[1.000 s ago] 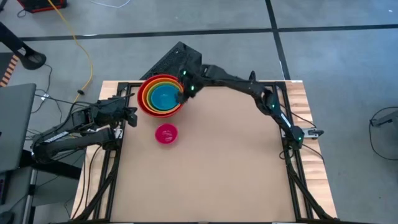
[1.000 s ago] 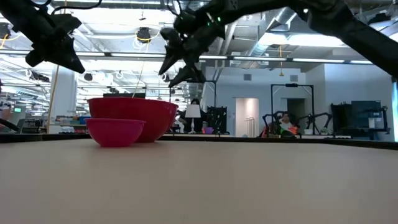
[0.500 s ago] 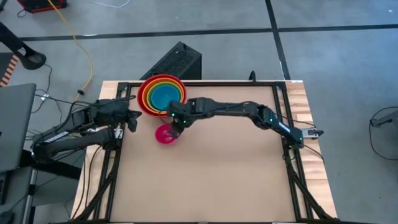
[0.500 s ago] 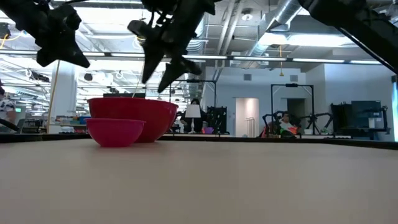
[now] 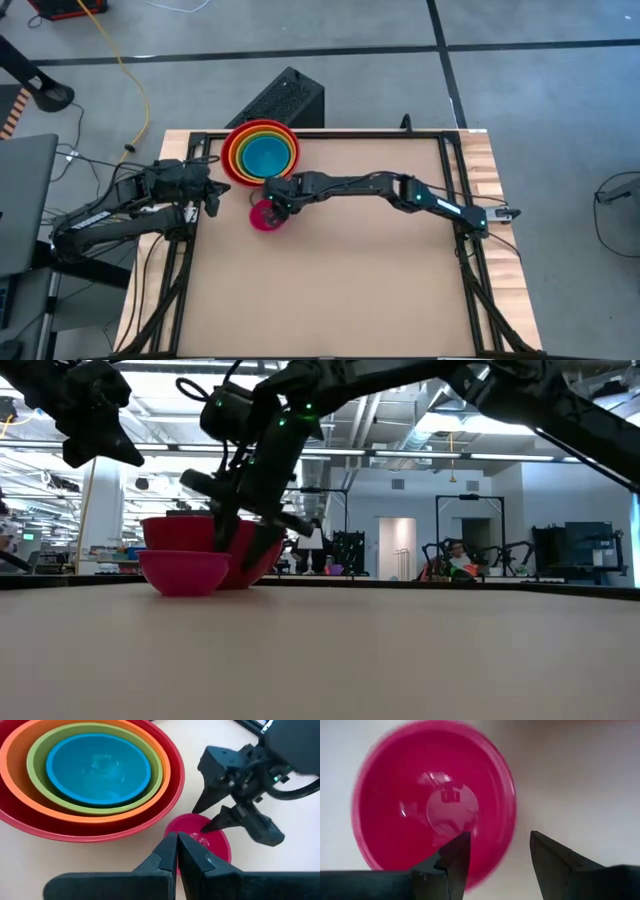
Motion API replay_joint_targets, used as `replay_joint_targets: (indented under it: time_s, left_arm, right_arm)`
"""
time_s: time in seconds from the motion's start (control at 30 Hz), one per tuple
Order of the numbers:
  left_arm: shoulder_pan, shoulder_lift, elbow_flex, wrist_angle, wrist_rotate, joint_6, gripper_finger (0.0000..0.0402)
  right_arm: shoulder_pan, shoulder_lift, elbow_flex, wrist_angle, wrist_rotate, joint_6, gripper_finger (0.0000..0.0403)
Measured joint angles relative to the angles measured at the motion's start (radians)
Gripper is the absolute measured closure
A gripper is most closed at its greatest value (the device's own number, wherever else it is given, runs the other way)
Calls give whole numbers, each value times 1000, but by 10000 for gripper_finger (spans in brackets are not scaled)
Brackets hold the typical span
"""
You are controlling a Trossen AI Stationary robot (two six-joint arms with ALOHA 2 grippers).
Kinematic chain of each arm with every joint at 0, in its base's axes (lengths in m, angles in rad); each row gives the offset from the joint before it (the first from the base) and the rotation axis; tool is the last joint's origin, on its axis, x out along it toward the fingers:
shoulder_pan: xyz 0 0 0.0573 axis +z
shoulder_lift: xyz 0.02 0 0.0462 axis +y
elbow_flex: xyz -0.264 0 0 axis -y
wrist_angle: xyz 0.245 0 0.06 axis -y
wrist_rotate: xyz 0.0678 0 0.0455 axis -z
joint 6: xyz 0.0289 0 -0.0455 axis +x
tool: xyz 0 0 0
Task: Nest bowls inside each other
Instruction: Stack the pink bowl on top of the blue bowl
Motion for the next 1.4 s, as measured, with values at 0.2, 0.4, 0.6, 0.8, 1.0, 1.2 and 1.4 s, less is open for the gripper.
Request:
replay_joint_targets:
  time_s: [0.2, 0.4, 0.6, 0.8, 1.0, 1.2, 1.4]
  left_arm:
    - [-1, 0, 0, -4, -2, -3, 401]
    - [-1, 0, 0, -4, -24, -13, 402]
    - [-1, 0, 0, -5, -37, -17, 401]
    - [-1, 0, 0, -4, -46, -18, 401]
    - [-1, 0, 0, -4, -59, -19, 402]
    - [-1, 0, 0, -4, -66, -19, 401]
    - [-1, 0, 0, -4, -81, -18, 401]
  right_arm:
    - [2, 33, 1, 42, 6, 11, 202]
    - [14, 36, 1, 64, -1, 9, 263]
    - [18, 36, 2, 64, -6, -1, 365]
    - [28, 36, 24, 58, -92, -17, 385]
    - [45, -30, 25, 62, -142, -56, 394]
    - [30, -113, 26, 88, -140, -81, 396]
    - [-17, -171, 26, 135, -136, -110, 396]
